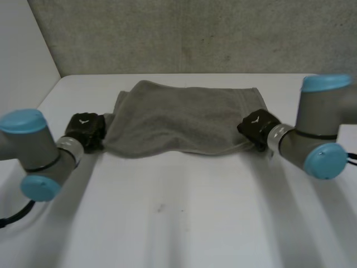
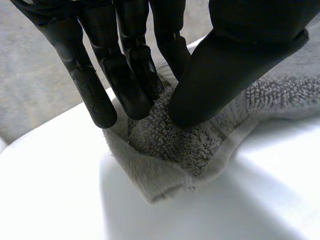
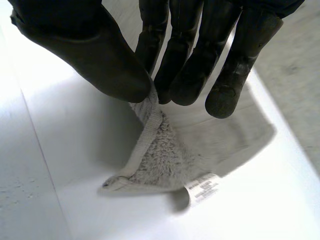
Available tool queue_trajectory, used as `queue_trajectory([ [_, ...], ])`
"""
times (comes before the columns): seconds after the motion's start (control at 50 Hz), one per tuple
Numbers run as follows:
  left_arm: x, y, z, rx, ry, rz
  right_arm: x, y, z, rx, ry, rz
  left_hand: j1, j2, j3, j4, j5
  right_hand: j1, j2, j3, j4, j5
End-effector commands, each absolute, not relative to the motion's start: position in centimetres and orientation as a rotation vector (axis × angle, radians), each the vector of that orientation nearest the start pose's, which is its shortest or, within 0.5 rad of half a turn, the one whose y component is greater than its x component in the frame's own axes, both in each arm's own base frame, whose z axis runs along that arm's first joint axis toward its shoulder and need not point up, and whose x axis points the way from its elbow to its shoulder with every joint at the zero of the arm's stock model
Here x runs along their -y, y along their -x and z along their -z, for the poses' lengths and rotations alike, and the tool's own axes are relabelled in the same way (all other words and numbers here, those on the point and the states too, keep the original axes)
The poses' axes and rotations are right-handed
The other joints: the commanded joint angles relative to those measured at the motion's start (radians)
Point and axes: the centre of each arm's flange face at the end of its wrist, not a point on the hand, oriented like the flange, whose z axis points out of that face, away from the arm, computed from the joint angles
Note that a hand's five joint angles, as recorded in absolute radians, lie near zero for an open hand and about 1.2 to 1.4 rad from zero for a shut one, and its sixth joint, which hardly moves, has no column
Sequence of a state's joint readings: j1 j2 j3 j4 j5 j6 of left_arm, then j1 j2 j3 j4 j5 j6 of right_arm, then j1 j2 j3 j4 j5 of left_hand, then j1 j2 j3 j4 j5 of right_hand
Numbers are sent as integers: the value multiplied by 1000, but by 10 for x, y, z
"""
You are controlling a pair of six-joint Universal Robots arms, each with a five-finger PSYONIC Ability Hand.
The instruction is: Fold the towel.
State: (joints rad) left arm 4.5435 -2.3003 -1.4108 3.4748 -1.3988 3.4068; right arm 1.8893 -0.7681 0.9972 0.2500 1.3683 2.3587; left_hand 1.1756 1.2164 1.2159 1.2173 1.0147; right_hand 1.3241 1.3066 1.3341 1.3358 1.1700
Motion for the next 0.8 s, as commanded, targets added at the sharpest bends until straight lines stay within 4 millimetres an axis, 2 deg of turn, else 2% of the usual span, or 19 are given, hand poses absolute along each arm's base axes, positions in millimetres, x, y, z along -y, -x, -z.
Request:
queue_trajectory([
  [0.02,355,179,-161,-2365,-652,1968,324,-250,-224,-2236,1532,1800,221,180,180,179,207,72,90,62,60,52],
  [0.06,332,171,-180,-2351,-657,1982,294,-234,-245,-2287,1539,1724,221,180,180,179,207,72,90,62,60,52],
  [0.08,332,171,-180,-2351,-657,1982,294,-234,-245,-2287,1539,1724,221,180,180,179,207,72,90,62,60,52],
  [0.12,304,168,-195,-2373,-686,1982,261,-219,-255,-2362,1583,1534,221,180,180,179,207,72,90,62,60,52],
  [0.14,304,168,-195,-2374,-686,1982,261,-219,-255,-2363,1583,1533,221,180,180,179,207,72,90,62,60,52],
  [0.18,276,163,-209,-2438,-711,1950,244,-202,-253,-2431,1657,1337,221,180,180,179,207,72,90,62,60,52],
  [0.2,265,160,-213,-2477,-721,1925,242,-197,-253,-2440,1695,1287,221,180,180,179,207,72,90,62,60,52],
  [0.22,264,160,-213,-2478,-721,1925,242,-197,-253,-2440,1695,1286,221,180,180,179,207,72,90,62,60,52],
  [0.26,253,158,-216,-2497,-792,1913,248,-196,-259,-2399,1734,1355,221,180,180,179,207,72,90,62,60,52],
  [0.3,254,159,-216,-2466,-848,1923,256,-197,-262,-2385,1732,1409,221,180,180,179,207,72,90,62,60,52],
  [0.34,259,160,-217,-2419,-884,1938,265,-200,-262,-2369,1728,1451,221,180,180,179,207,72,90,62,60,52],
  [0.38,286,158,-213,-2317,-884,1957,292,-207,-250,-2368,1716,1481,221,180,180,179,207,72,90,62,60,52],
  [0.44,303,161,-210,-2282,-871,1963,307,-212,-248,-2364,1709,1519,221,180,180,179,207,72,90,62,60,52],
  [0.48,333,175,-203,-2237,-856,1967,327,-224,-242,-2347,1694,1565,221,180,180,179,207,72,90,62,60,52],
  [0.5,334,175,-203,-2236,-856,1967,327,-225,-242,-2347,1694,1565,221,180,180,179,207,72,90,62,60,52],
  [0.54,365,189,-193,-2207,-846,1966,349,-239,-232,-2336,1699,1624,221,180,180,179,207,72,90,62,60,52],
  [0.6,380,196,-190,-2191,-833,1974,360,-245,-228,-2325,1703,1668,221,180,180,179,207,72,90,62,60,52],
  [0.64,405,204,-182,-2165,-815,1994,381,-254,-218,-2309,1695,1764,221,180,180,179,207,72,90,62,60,52],
  [0.8,436,241,-162,-2104,-874,2078,414,-274,-189,-2206,1690,1989,221,180,180,179,207,72,90,62,60,52],
])
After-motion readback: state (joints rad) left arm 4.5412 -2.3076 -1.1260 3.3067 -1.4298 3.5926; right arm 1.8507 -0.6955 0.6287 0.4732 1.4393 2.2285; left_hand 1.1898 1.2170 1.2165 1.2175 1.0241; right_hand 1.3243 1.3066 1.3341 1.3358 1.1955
